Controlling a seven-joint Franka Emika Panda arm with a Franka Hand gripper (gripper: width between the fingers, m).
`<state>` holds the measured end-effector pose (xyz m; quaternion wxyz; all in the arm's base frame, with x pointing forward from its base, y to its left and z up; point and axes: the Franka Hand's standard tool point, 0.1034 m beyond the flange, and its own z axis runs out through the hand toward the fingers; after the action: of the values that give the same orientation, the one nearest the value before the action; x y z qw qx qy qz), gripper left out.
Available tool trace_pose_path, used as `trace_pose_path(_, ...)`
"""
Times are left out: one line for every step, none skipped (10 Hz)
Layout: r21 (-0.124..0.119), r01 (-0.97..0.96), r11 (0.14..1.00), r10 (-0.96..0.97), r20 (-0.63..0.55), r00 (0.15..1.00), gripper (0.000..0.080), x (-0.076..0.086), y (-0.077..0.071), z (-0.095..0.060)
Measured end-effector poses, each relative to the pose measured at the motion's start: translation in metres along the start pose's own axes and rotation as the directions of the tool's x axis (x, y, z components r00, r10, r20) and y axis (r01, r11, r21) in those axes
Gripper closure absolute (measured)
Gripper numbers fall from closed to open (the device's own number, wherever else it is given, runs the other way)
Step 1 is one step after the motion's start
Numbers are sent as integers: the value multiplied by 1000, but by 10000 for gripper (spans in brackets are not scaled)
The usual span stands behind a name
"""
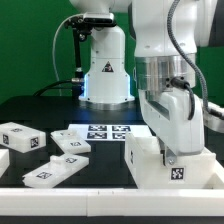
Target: Assemble cabinet
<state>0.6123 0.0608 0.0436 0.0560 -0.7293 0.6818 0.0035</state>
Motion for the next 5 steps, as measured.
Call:
trace_pose_path(9,-5,1000,5,0,1000,709,0,-7,0)
trace_pose_path(15,-15,1000,15,-2,1000,709,0,-15,1)
trace_pose_path(28,-26,999,27,-5,1000,709,1,-25,1)
trace_pose_path(33,-49,998,49,-8,999,709,1,-30,1)
trace_pose_path(33,-85,996,85,-7,996,709,2,-35,1)
